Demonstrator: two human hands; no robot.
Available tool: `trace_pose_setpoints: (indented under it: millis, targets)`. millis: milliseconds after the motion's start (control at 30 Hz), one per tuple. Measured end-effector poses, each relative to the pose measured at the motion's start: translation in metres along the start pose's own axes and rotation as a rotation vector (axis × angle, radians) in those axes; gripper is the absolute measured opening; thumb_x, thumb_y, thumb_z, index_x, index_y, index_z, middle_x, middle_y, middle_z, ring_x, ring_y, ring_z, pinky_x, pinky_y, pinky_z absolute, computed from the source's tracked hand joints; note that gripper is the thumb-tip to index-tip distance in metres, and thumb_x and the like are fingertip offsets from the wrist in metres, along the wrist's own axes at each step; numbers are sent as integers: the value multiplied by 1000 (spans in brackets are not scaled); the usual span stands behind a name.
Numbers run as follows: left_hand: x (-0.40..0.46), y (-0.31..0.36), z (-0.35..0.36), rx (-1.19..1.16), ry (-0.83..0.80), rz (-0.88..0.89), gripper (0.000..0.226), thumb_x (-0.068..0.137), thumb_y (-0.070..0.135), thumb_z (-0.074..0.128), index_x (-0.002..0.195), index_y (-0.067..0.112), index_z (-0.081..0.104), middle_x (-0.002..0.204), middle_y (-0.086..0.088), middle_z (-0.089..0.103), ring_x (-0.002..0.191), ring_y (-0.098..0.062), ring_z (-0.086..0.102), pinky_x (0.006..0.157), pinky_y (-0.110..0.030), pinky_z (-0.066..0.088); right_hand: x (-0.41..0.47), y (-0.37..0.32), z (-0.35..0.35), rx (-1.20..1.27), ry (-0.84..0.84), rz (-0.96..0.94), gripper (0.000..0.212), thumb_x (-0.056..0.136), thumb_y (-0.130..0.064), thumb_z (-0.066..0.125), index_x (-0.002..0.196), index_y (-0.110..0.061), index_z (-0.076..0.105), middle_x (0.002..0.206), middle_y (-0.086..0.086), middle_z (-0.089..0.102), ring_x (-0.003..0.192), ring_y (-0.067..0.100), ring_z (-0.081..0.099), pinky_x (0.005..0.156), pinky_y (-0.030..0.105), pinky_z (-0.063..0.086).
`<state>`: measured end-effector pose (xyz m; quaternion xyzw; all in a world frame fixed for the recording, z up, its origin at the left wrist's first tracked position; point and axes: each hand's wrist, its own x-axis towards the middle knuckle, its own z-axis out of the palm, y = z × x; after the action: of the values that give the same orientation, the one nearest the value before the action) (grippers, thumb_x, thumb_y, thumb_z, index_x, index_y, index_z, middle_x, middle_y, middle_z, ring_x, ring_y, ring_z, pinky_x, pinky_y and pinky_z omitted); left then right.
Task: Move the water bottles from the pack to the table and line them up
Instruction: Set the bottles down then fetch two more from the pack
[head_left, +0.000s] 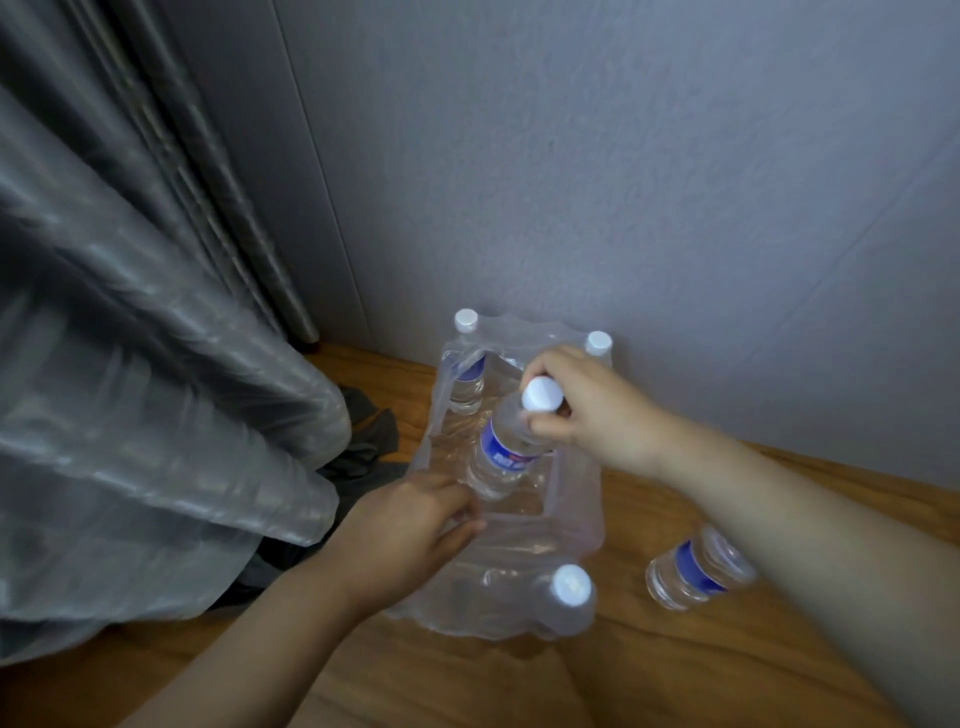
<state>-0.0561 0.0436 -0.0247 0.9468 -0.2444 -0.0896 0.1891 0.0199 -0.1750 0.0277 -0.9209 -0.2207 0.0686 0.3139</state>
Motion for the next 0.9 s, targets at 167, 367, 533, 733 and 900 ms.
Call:
trace_pose_setpoints:
  millis: [167, 367, 533, 733, 900]
  targets:
    - [5, 9, -1, 25, 55, -58, 55, 81, 62, 22, 106, 32, 60, 105, 16, 60, 95, -5, 59, 75, -29, 51, -19, -21, -56, -13, 291, -7, 17, 83, -25, 67, 89, -17, 54, 91, -2, 51, 78, 0, 47, 67, 9, 34]
    - [26, 43, -14, 72, 164, -56, 11, 89, 35, 58, 93, 29, 66, 93, 12, 62, 83, -8, 61, 63, -25, 49, -64, -45, -117, -57, 535, 45, 28, 75, -42, 59, 84, -16, 55, 73, -10, 51, 64, 4, 46, 57, 11, 32]
    - [53, 120, 7, 9, -138, 75, 19, 92, 39, 49, 105, 30, 60, 103, 9, 65, 94, -10, 62, 77, -28, 50, -110, -39, -146, -152, 584, 142, 29, 71, -46, 59, 80, -19, 55, 67, -11, 48, 63, 0, 47, 56, 11, 34]
    - [109, 173, 61, 212, -338, 26, 33, 94, 18, 47, 127, 12, 47, 129, -9, 51, 115, -26, 55, 90, -37, 45, -183, -27, -165, -200, 582, 212, 23, 73, -44, 61, 79, -23, 53, 73, -11, 50, 68, 0, 49, 61, 9, 36]
    - [148, 196, 76, 84, -297, 86, 50, 88, 30, 57, 132, 22, 35, 134, -6, 43, 113, -30, 55, 87, -41, 49, -241, -16, -172, -232, 627, 294, 24, 70, -46, 62, 76, -24, 54, 75, -10, 53, 67, -5, 51, 57, 1, 35]
